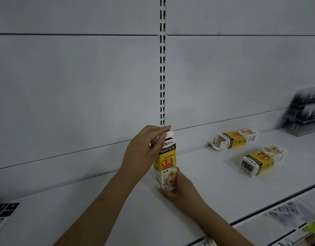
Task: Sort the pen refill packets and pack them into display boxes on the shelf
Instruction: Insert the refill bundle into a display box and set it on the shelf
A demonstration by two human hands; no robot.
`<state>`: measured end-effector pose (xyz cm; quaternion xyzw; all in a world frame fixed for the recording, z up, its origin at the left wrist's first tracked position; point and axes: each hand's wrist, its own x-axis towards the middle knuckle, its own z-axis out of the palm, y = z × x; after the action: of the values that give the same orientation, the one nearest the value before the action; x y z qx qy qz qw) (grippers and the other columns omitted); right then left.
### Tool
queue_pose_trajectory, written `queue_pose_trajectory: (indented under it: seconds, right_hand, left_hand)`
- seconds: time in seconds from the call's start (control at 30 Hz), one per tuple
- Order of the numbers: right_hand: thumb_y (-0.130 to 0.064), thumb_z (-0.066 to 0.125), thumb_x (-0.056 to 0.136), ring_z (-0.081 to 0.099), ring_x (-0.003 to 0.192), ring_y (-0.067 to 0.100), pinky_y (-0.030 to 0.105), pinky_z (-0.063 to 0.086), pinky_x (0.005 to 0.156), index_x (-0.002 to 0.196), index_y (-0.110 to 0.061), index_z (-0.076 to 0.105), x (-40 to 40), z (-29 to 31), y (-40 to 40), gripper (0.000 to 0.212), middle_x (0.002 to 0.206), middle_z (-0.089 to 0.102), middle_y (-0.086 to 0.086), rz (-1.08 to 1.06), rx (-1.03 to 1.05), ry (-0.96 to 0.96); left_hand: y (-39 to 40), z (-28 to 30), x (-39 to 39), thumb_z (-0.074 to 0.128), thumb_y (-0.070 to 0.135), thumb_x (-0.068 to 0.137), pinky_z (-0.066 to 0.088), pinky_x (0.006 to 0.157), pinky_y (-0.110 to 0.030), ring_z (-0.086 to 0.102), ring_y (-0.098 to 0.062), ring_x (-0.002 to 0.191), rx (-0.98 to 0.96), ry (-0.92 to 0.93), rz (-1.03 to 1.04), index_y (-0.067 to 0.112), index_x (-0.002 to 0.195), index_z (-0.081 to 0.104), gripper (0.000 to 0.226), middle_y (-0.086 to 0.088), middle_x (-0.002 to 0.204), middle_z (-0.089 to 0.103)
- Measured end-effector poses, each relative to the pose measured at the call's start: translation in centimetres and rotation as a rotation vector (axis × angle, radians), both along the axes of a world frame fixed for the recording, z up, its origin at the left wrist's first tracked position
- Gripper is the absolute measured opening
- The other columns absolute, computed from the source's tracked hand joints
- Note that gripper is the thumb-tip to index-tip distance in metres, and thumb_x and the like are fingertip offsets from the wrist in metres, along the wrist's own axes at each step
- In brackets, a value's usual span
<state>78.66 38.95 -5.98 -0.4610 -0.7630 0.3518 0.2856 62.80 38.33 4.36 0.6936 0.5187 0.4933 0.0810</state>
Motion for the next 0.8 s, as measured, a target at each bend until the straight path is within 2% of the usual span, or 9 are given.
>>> queue_pose_trajectory:
  seconds: [0.13, 0.23, 0.33, 0.43, 0.57, 0.67, 0.8]
  right_hand:
    - [-0.043, 0.07, 0.083, 0.052, 0.092, -0.009, 0.0, 0.038, 0.07, 0.122, -0.042, 0.034, -0.1, 0.0, 0.0, 0.053, 0.107, 0.049, -0.029, -0.007, 0.002, -0.012]
    - [-0.043, 0.071, 0.083, 0.055, 0.102, -0.003, 0.004, 0.04, 0.077, 0.128, -0.036, 0.038, 0.0, -0.2, 0.1, 0.056, 0.115, 0.055, -0.022, -0.008, -0.001, -0.003]
    - [-0.044, 0.07, 0.083, 0.055, 0.106, -0.001, 0.007, 0.042, 0.082, 0.13, -0.035, 0.038, -0.1, -0.3, 0.2, 0.058, 0.12, 0.056, -0.021, -0.002, -0.005, -0.001]
    - [-0.043, 0.07, 0.083, 0.055, 0.102, -0.003, 0.005, 0.042, 0.079, 0.126, -0.039, 0.036, -0.2, -0.2, 0.2, 0.055, 0.115, 0.054, -0.024, -0.002, -0.001, -0.011]
    - [-0.044, 0.07, 0.083, 0.054, 0.097, -0.007, 0.001, 0.04, 0.075, 0.123, -0.044, 0.032, -0.2, -0.4, 0.2, 0.056, 0.111, 0.052, -0.028, -0.009, 0.004, -0.008]
    - [-0.047, 0.069, 0.083, 0.053, 0.097, -0.008, 0.001, 0.04, 0.075, 0.126, -0.043, 0.033, -0.1, -0.6, 0.3, 0.057, 0.111, 0.05, -0.03, -0.008, 0.018, -0.008]
    - [-0.045, 0.071, 0.082, 0.054, 0.098, -0.008, 0.007, 0.045, 0.084, 0.131, -0.035, 0.038, 0.0, -1.0, 0.4, 0.059, 0.112, 0.051, -0.028, -0.008, 0.024, -0.005]
  left_hand:
    - [-0.2, -0.1, 0.2, 0.035, 0.049, 0.096, 0.055, 0.071, -0.023, 0.059, 0.0, 0.095, 0.013, 0.081, 0.043, 0.039, 0.122, 0.063, 0.04, 0.02, 0.115, 0.058]
    - [-0.5, -0.4, 0.3, 0.035, 0.051, 0.096, 0.056, 0.068, -0.022, 0.06, 0.004, 0.093, 0.041, 0.123, 0.085, 0.04, 0.123, 0.064, 0.041, 0.022, 0.12, 0.056]
    - [-0.6, -0.2, 0.2, 0.037, 0.047, 0.096, 0.051, 0.066, -0.016, 0.058, 0.008, 0.093, 0.049, 0.146, 0.089, 0.038, 0.121, 0.066, 0.039, 0.024, 0.122, 0.056]
    - [-0.5, 0.3, 0.2, 0.038, 0.041, 0.096, 0.05, 0.08, -0.016, 0.054, 0.006, 0.111, 0.055, 0.188, 0.073, 0.036, 0.125, 0.065, 0.039, 0.023, 0.126, 0.058]
    - [-0.5, -0.1, 0.4, 0.035, 0.054, 0.096, 0.048, 0.098, -0.023, 0.044, 0.006, 0.127, 0.006, 0.243, 0.015, 0.04, 0.137, 0.052, 0.047, 0.025, 0.14, 0.049]
    - [-0.5, -0.8, 0.5, 0.038, 0.056, 0.09, 0.049, 0.094, -0.021, 0.041, 0.008, 0.126, 0.015, 0.295, 0.054, 0.044, 0.138, 0.049, 0.05, 0.028, 0.143, 0.045]
    - [-0.9, -0.8, 0.7, 0.039, 0.052, 0.091, 0.051, 0.088, -0.019, 0.046, 0.007, 0.121, 0.062, 0.295, 0.077, 0.045, 0.132, 0.056, 0.044, 0.028, 0.139, 0.049]
